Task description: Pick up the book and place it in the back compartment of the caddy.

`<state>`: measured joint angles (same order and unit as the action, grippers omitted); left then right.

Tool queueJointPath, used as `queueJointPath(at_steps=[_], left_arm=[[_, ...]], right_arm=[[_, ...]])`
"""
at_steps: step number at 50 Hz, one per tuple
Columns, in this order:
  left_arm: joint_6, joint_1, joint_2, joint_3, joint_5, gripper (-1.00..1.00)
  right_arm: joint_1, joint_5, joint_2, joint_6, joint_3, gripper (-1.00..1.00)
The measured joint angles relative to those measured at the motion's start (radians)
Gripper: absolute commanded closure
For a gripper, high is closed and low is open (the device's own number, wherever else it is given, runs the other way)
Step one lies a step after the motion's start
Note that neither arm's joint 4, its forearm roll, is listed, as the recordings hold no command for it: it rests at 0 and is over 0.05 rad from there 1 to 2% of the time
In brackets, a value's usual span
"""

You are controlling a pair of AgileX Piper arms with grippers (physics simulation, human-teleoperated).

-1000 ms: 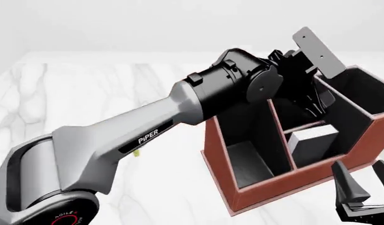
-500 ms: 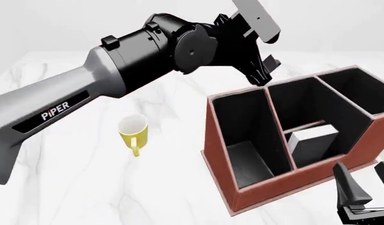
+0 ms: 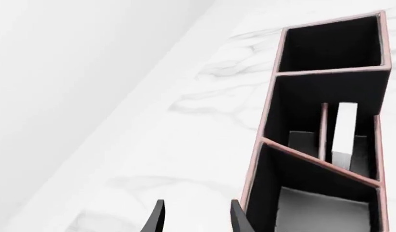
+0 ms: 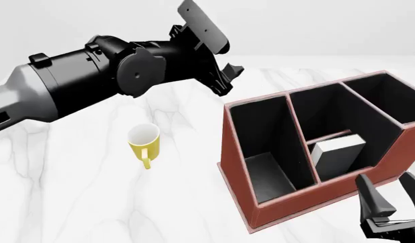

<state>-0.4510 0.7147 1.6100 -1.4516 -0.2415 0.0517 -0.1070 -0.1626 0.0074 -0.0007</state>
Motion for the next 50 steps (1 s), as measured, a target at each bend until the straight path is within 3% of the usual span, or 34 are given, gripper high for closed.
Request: queueJointPath(at_steps=[7,14,26,40,46,50], left_arm=[[0.01,-0.019,-0.004,0.027,0.03,-1.0],[0.023,-0.029,-0.003,0.049,0.063,-1.0],[0.047,-0.038,0.0,0.09,0.116,-1.0],[0.048,-0.04,0.006,0.116,0.142,-1.0],[0.041,-0.04,0.005,0.117,0.141,-1.0],[0.039,-0.04,0.0,0.12,0.142,-1.0]], right_arm=[[0.02,-0.097,-0.167,-0.006,-0.044,-1.0],[0.041,-0.073,-0.278,-0.015,-0.194,-1.0],[0.062,0.151,-0.322,-0.038,-0.595,-1.0],[0.015,0.43,-0.311,-0.059,-1.068,-1.0],[-0.052,0.509,-0.331,-0.024,-1.236,-1.0],[-0.124,0.516,-0.336,0.016,-1.264,-1.0]])
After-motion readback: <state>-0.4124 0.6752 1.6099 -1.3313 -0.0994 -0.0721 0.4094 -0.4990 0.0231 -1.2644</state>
